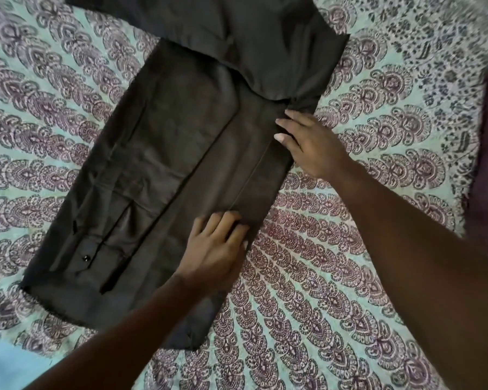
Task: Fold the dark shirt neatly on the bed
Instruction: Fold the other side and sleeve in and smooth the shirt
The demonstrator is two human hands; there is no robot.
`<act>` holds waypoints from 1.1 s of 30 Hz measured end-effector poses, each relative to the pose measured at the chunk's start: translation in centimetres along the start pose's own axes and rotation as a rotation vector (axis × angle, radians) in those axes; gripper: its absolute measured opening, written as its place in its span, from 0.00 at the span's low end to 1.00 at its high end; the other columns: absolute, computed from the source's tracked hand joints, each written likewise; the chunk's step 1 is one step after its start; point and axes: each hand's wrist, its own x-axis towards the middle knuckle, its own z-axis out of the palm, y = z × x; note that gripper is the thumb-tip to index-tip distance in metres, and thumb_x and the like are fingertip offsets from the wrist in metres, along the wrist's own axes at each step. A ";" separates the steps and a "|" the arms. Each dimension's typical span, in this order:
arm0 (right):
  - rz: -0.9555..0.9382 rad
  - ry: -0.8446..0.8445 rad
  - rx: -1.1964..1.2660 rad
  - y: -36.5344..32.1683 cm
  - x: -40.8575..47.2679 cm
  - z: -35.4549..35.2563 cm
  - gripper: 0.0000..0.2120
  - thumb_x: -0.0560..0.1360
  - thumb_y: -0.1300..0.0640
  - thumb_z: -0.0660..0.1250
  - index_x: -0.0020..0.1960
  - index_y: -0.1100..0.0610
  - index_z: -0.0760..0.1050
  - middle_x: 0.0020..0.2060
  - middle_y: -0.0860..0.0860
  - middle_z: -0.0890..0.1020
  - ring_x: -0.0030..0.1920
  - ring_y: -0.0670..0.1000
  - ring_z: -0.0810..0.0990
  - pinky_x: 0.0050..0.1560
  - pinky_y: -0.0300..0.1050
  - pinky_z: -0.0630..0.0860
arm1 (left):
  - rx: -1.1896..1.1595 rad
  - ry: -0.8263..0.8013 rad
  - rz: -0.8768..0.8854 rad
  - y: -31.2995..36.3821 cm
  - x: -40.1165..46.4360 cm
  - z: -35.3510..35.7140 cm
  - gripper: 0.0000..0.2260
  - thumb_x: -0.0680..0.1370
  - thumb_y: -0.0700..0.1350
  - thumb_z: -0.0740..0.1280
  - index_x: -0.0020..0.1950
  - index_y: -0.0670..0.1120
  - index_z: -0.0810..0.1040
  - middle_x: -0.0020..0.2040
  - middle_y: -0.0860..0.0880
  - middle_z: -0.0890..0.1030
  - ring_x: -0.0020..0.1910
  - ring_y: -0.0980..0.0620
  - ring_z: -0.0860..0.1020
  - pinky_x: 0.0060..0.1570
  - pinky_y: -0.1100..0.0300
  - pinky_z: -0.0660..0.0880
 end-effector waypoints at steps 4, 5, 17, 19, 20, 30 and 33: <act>-0.005 0.196 0.138 1.4 0.9 -1.9 0.18 0.83 0.61 0.60 0.71 0.56 0.76 0.63 0.56 0.77 0.62 0.58 0.78 0.61 0.58 0.78 | -0.015 0.015 -0.038 1.0 9.6 1.1 0.15 0.79 0.49 0.64 0.63 0.45 0.78 0.67 0.44 0.76 0.62 0.41 0.76 0.58 0.46 0.72; 0.001 0.211 0.112 1.8 1.3 -2.4 0.18 0.82 0.63 0.60 0.69 0.56 0.77 0.61 0.56 0.76 0.60 0.58 0.78 0.59 0.58 0.79 | 0.009 0.005 -0.038 1.0 11.7 1.6 0.17 0.79 0.49 0.64 0.65 0.45 0.78 0.69 0.44 0.76 0.64 0.40 0.75 0.59 0.45 0.71; 0.001 0.082 -0.318 -0.9 10.3 -3.7 0.14 0.78 0.55 0.66 0.63 0.55 0.77 0.60 0.55 0.79 0.63 0.61 0.79 0.61 0.57 0.73 | 0.050 -0.059 -0.084 -0.5 15.6 4.1 0.22 0.82 0.53 0.60 0.72 0.44 0.73 0.78 0.43 0.69 0.75 0.41 0.70 0.65 0.40 0.68; -0.018 0.228 -0.241 -1.2 10.6 -3.0 0.11 0.77 0.59 0.64 0.59 0.58 0.77 0.57 0.57 0.79 0.55 0.62 0.82 0.50 0.57 0.78 | 0.057 -0.070 -0.086 -0.5 15.6 4.2 0.21 0.82 0.53 0.60 0.72 0.45 0.73 0.78 0.43 0.69 0.75 0.41 0.69 0.65 0.40 0.68; -0.029 0.298 -0.153 -1.1 10.8 -2.7 0.10 0.77 0.60 0.64 0.57 0.60 0.77 0.55 0.58 0.79 0.51 0.64 0.82 0.45 0.57 0.78 | 0.062 -0.077 -0.083 -0.6 15.6 4.2 0.21 0.82 0.53 0.60 0.72 0.45 0.73 0.78 0.43 0.69 0.75 0.41 0.69 0.65 0.40 0.68; -0.004 0.525 0.272 4.3 10.6 -4.3 0.11 0.82 0.55 0.65 0.57 0.61 0.79 0.55 0.58 0.79 0.53 0.54 0.79 0.51 0.45 0.78 | 0.081 -0.080 -0.075 -0.8 16.0 4.1 0.21 0.80 0.54 0.61 0.70 0.47 0.76 0.77 0.44 0.71 0.74 0.42 0.71 0.63 0.40 0.67; 0.245 0.406 0.060 7.1 13.2 -6.7 0.18 0.80 0.56 0.69 0.68 0.58 0.75 0.68 0.58 0.73 0.65 0.59 0.76 0.59 0.50 0.77 | 0.083 -0.070 -0.078 -0.8 16.0 4.0 0.21 0.80 0.54 0.62 0.70 0.48 0.76 0.77 0.45 0.72 0.74 0.43 0.72 0.61 0.41 0.66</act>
